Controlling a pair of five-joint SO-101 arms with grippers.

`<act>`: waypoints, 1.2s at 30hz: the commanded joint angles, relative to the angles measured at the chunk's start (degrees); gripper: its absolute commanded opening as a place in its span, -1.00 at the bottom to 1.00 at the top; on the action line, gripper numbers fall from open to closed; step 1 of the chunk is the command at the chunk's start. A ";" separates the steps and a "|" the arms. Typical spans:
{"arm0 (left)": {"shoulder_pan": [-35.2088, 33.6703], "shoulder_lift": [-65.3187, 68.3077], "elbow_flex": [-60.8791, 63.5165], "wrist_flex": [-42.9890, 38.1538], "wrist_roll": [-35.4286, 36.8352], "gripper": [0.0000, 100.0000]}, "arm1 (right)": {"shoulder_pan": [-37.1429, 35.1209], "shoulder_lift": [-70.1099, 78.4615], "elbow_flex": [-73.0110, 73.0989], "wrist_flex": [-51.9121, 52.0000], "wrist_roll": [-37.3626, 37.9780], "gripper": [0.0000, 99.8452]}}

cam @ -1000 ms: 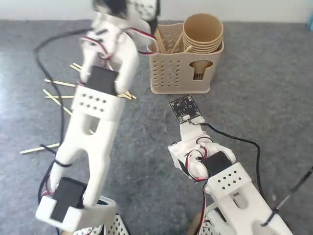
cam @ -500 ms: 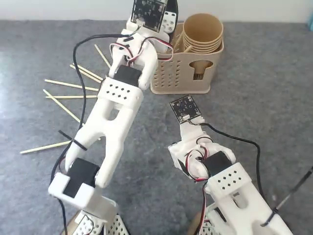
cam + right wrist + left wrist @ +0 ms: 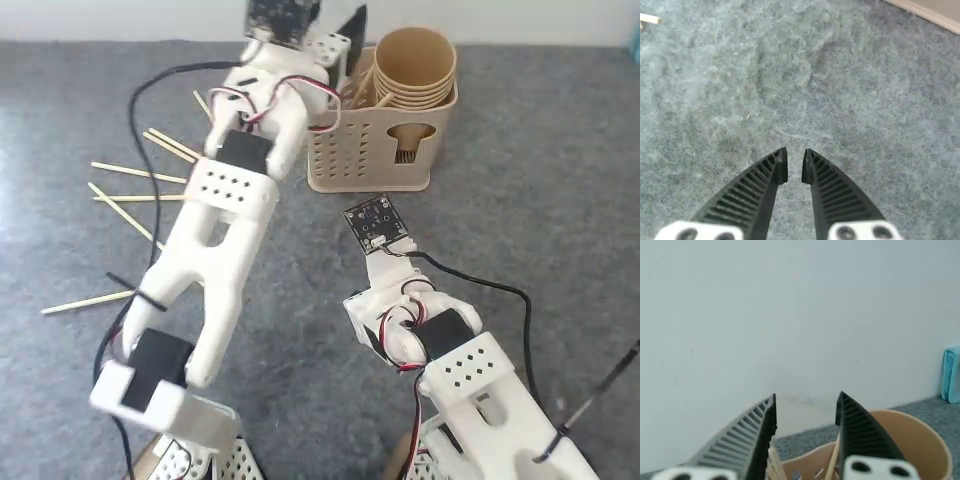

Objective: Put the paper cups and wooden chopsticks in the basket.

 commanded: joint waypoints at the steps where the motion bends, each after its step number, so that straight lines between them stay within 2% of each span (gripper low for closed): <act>1: -3.34 -9.49 -2.86 7.38 3.08 -0.62 | -0.48 -1.27 0.44 -1.36 1.23 -0.88; 6: -12.22 -21.54 -2.68 24.00 5.71 -0.62 | -0.57 -1.27 0.44 -1.19 1.32 -0.87; 10: -23.65 -29.98 -2.68 34.73 5.45 -0.61 | -2.42 -1.19 0.53 -0.92 1.32 -0.87; 17: -43.96 -36.92 1.36 46.59 5.54 -0.61 | -3.56 -0.75 1.23 -1.36 1.23 -0.87; 20: -49.85 -37.10 8.57 51.78 5.89 -0.62 | -3.56 -0.84 1.23 -1.36 1.23 -0.87; 22: -53.98 -37.10 16.40 54.15 9.85 -0.62 | -3.56 -0.84 1.23 -1.36 1.23 -0.87; 25: -58.90 -37.45 30.11 53.10 15.38 -0.61 | -3.56 -0.75 1.23 -1.36 1.23 -0.87; 29: -62.95 -37.54 45.93 45.36 18.73 -0.61 | -3.56 -0.66 1.23 -1.36 1.23 -0.87; 33: -64.00 -37.10 55.60 35.43 19.08 -0.62 | -3.56 -0.84 1.41 -1.36 1.23 -0.87; 36: -63.47 -37.01 59.65 32.44 18.99 -0.62 | -3.56 -0.84 1.41 -1.36 1.23 -0.87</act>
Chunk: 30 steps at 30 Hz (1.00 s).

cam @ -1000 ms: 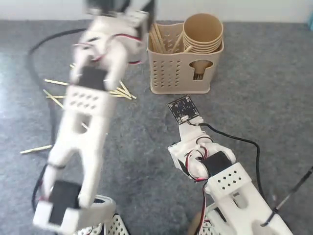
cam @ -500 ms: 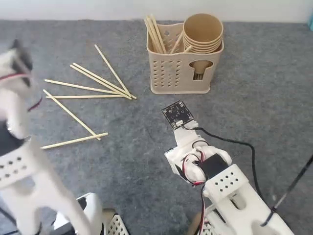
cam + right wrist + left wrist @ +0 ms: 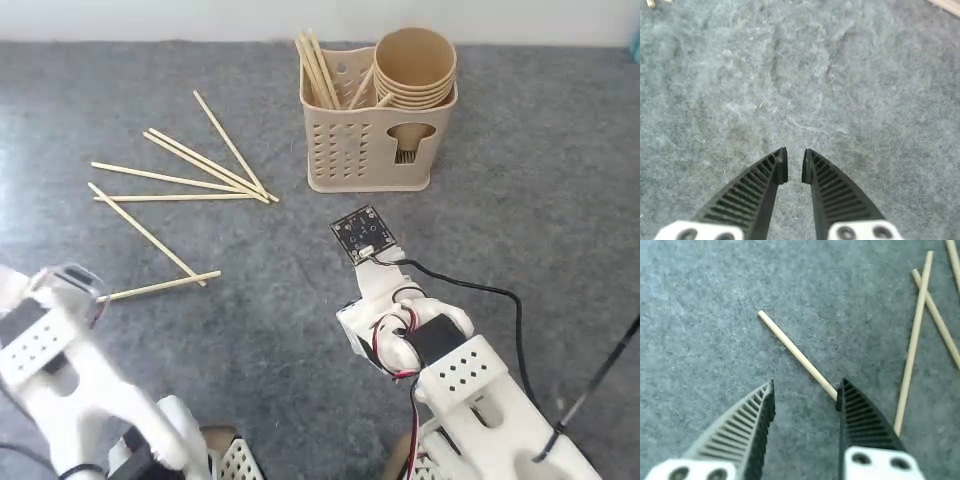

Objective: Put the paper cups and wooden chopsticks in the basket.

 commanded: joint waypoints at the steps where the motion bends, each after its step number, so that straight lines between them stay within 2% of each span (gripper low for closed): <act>1: 0.35 -1.23 2.59 -4.66 0.62 -0.62 | -0.40 -0.84 -0.35 -1.19 0.88 -0.87; 7: 1.76 2.02 2.42 -5.19 0.62 -0.62 | -0.40 -1.10 -0.35 -1.19 0.88 -0.87; 18: 1.85 36.31 -17.63 -4.40 0.97 -0.62 | -0.40 -1.19 -0.35 -1.01 1.05 -0.87; 28: 2.73 38.07 -19.56 -3.60 2.37 -0.62 | -0.40 -1.19 -0.35 -0.92 2.90 -0.87; 30: 3.34 38.07 -19.21 -3.43 2.29 -0.67 | -0.40 -1.19 -0.35 -0.84 2.90 -0.87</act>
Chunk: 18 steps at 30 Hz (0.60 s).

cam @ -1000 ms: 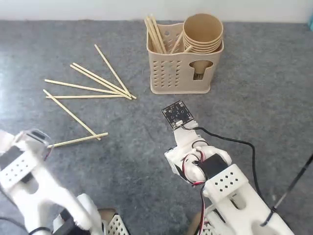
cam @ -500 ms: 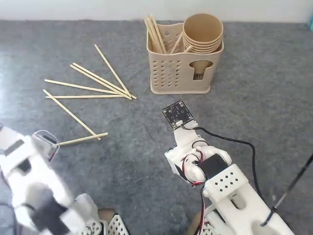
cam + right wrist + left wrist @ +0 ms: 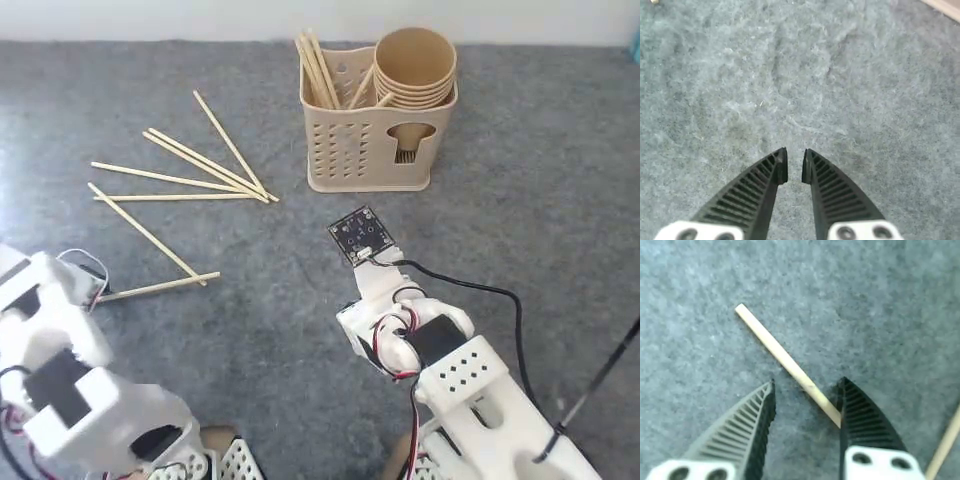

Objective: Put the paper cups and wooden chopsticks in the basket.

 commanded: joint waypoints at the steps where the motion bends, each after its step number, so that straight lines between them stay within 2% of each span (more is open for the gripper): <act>1: 1.23 -0.09 -1.19 0.88 0.26 -0.73 | -0.40 -1.19 -0.35 -0.84 1.05 -0.87; 4: 1.49 -0.09 -1.10 0.53 0.26 -0.98 | -0.40 -1.19 -0.35 -0.84 1.05 -0.87; 14: 1.58 -1.14 -1.36 0.97 0.18 -0.97 | -0.40 -1.19 -0.35 -0.84 1.05 -0.87; 18: 3.16 -6.95 -1.36 2.73 0.18 -0.97 | -0.40 -1.19 -0.35 -0.84 1.05 -0.87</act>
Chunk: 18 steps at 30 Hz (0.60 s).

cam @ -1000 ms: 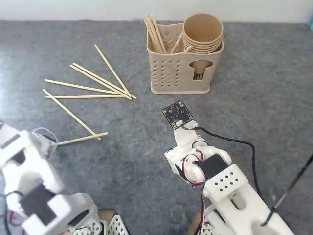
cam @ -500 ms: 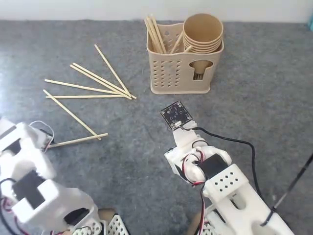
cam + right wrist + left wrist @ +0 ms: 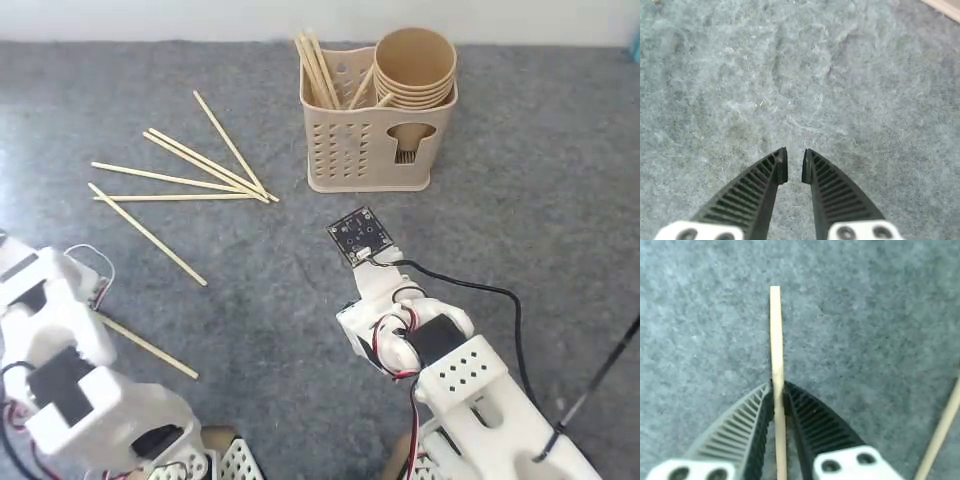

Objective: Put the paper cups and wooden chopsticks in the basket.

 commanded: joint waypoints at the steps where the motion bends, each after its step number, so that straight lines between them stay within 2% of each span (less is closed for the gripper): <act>1: 2.29 -8.26 -1.45 2.81 0.53 -0.97 | -0.31 -1.19 -0.35 -0.84 0.88 -0.87; 11: 11.96 -47.03 -4.97 5.54 0.70 -0.97 | -0.31 -1.19 -0.35 -0.84 0.88 -0.87; 15: 21.01 -56.97 -9.54 4.92 0.62 -0.97 | -0.31 -1.19 -0.35 -0.84 0.88 -0.87; 18: 28.04 -58.64 -14.02 0.62 0.62 -0.97 | -0.31 -1.19 -0.35 -0.84 0.88 -0.87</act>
